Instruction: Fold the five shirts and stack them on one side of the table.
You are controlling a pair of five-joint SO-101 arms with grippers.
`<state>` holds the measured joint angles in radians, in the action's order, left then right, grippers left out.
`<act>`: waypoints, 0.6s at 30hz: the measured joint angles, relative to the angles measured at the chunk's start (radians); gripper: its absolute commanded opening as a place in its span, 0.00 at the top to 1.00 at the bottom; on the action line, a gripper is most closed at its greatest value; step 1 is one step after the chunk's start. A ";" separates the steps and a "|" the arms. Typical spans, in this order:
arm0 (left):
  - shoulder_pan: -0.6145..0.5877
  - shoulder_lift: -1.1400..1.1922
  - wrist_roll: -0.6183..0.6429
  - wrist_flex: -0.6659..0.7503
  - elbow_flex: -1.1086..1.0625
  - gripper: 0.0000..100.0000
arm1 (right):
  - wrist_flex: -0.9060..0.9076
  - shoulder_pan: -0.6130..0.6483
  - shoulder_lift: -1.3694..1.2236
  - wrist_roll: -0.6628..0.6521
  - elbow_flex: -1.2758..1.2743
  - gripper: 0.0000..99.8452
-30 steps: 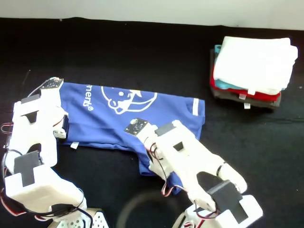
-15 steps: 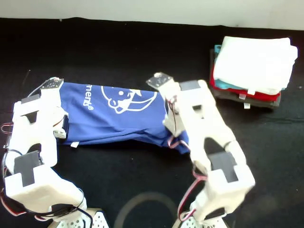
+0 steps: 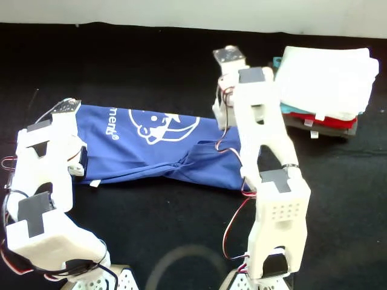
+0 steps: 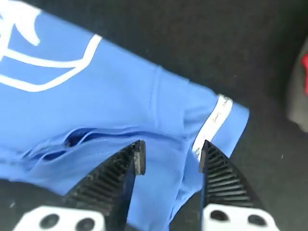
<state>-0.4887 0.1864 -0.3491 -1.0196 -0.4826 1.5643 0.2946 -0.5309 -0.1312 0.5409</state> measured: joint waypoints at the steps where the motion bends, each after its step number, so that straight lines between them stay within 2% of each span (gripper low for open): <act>1: 0.000 0.000 0.000 0.000 0.000 0.99 | 0.040 0.008 0.000 0.003 0.015 0.86; 4: 0.000 0.000 0.000 0.000 0.000 0.99 | 0.140 0.057 0.002 -0.015 0.031 1.00; 12: 0.000 0.000 0.000 0.000 0.000 0.99 | 0.181 0.250 -0.020 -0.138 -0.049 0.99; 18: 0.000 0.000 0.000 0.000 0.000 0.99 | 0.061 0.262 -0.052 -0.149 -0.086 0.99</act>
<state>-0.4887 0.1864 -0.3491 -1.0196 -0.4826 1.6256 0.5570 -0.5831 -0.2800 0.4549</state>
